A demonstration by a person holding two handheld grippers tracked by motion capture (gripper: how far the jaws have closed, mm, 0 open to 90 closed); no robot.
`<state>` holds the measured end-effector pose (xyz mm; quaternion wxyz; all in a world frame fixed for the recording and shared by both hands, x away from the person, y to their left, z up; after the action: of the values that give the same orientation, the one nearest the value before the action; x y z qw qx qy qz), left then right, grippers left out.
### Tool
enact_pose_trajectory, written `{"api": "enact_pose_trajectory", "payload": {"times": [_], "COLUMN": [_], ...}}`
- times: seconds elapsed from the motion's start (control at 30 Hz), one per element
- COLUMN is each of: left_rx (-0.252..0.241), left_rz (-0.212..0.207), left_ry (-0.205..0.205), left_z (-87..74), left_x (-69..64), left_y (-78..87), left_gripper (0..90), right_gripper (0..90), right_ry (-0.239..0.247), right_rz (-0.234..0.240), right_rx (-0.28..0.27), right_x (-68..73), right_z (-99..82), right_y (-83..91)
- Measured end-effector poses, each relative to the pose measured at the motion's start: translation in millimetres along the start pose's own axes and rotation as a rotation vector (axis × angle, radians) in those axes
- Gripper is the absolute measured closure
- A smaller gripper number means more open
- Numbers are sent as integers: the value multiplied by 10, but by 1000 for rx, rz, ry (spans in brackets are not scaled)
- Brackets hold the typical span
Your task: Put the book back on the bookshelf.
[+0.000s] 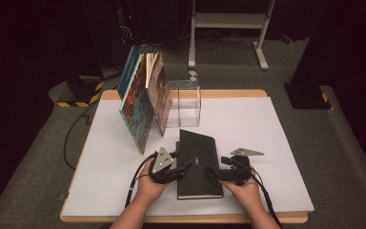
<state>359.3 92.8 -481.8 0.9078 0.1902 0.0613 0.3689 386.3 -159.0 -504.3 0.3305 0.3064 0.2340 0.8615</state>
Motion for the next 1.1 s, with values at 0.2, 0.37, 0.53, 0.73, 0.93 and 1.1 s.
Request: {"api": "enact_pose_trajectory", "payload": {"times": [0.2,0.37,0.53,0.73,0.93,1.1], "left_rx": [-14,-30,-45,-63,-81,-98], "left_rz": [12,25,35,42,54,64], "left_ry": [-29,-60,-84,-100,-135,-163], "left_z": [10,20,29,35,38,41], "left_x": [-29,-63,-95,-130,-164,-196], "left_y": [31,63,89,109,137,163], "left_gripper": [468,468,468,468,468,468], "right_gripper": [82,74,73,71,65,64], "right_ry": [-28,-40,-60,-77,-83,-90], "right_rz": [31,71,110,150,181,203], "right_rx": [7,5,-3,-3,-2,-3], "right_x": [-15,-29,-35,-46,-64,-78], "right_z": [5,11,8,7,12,20], "right_y": [-18,-26,-29,-32,-36,-26]}}
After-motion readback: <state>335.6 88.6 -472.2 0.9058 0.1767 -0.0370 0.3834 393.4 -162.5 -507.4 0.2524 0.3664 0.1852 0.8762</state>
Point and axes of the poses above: each handheld gripper's, and its own axes: y roughly backward along the jaws, z roughly out of its top, x roughly to its left, the point moved 2 cm from there along -y, roughly forward along the jaws, and after that the axes turned 5 degrees about x, right-handed, at the moved point
